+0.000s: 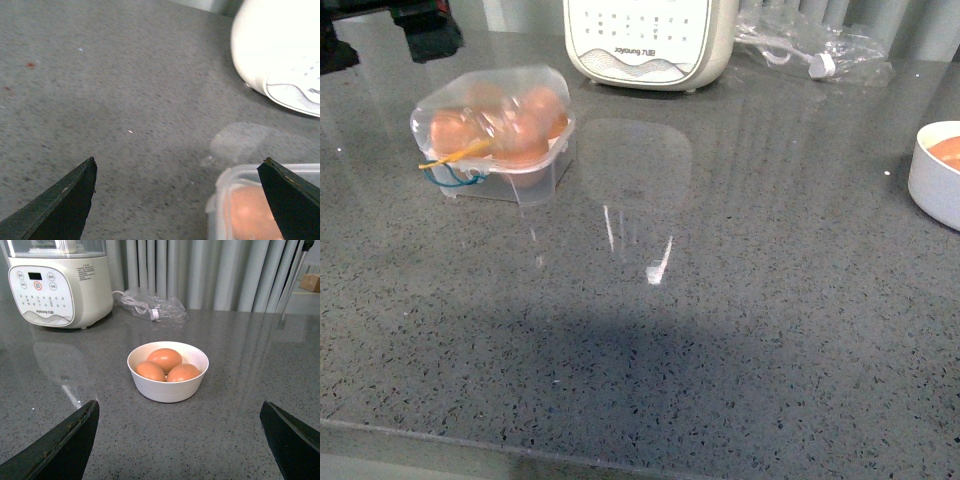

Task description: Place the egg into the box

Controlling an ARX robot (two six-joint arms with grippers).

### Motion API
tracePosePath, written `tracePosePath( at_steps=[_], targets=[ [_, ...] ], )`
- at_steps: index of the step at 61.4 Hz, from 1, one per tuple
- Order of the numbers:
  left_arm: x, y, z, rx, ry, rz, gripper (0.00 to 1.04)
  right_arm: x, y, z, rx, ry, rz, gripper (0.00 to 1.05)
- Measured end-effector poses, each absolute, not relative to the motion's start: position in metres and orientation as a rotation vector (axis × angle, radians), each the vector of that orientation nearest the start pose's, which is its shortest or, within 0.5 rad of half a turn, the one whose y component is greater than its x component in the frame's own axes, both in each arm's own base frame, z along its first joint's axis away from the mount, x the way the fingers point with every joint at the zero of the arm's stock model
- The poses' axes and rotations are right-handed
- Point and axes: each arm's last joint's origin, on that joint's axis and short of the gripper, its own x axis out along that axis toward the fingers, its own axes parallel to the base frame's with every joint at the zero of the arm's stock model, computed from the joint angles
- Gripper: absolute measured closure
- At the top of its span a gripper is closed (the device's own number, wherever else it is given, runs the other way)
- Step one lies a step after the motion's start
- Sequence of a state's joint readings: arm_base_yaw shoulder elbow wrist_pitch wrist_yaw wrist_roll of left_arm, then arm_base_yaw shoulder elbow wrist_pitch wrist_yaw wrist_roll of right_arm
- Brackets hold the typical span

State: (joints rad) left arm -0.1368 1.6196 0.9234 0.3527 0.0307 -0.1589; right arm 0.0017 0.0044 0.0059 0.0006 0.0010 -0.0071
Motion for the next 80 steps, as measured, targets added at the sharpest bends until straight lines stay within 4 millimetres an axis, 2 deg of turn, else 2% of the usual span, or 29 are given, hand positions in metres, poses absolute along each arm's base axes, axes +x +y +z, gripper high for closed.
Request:
tracePosePath(
  at_steps=[12,26,31,37,44,56,69,74,80],
  targets=[
    [0.335,-0.067,0.22,-0.14,0.399,-0.244,0.07,0.098,0.0,0.165,-0.007,-0.002,0.001,0.07],
    [0.319,-0.062,0.241,-0.105,0.345,-0.221,0.07,0.098,0.0,0.165,-0.007,-0.002,0.001,0.07],
    [0.301,-0.06,0.262,-0.058,0.282,-0.214,0.07,0.098,0.0,0.165,-0.007,-0.002,0.001,0.07],
    [0.269,-0.06,0.289,0.0,0.203,-0.207,0.07,0.098,0.0,0.165,-0.007,-0.002,0.001,0.07],
    [0.22,-0.057,0.307,0.051,0.138,-0.207,0.07,0.098,0.0,0.165,-0.007,-0.002,0.001,0.07],
    [0.166,-0.049,0.299,0.075,0.145,-0.205,0.07,0.098,0.0,0.165,-0.007,-0.002,0.001,0.07],
    [0.128,-0.039,0.299,0.066,0.117,-0.158,0.08,0.098,0.0,0.165,-0.007,-0.002,0.001,0.07],
    [0.121,-0.034,0.293,0.027,0.019,-0.043,0.2,0.098,0.0,0.165,-0.007,-0.002,0.001,0.07],
    [0.114,-0.025,0.272,0.01,-0.008,-0.016,0.38,0.098,0.0,0.165,-0.007,-0.002,0.001,0.07]
  ],
)
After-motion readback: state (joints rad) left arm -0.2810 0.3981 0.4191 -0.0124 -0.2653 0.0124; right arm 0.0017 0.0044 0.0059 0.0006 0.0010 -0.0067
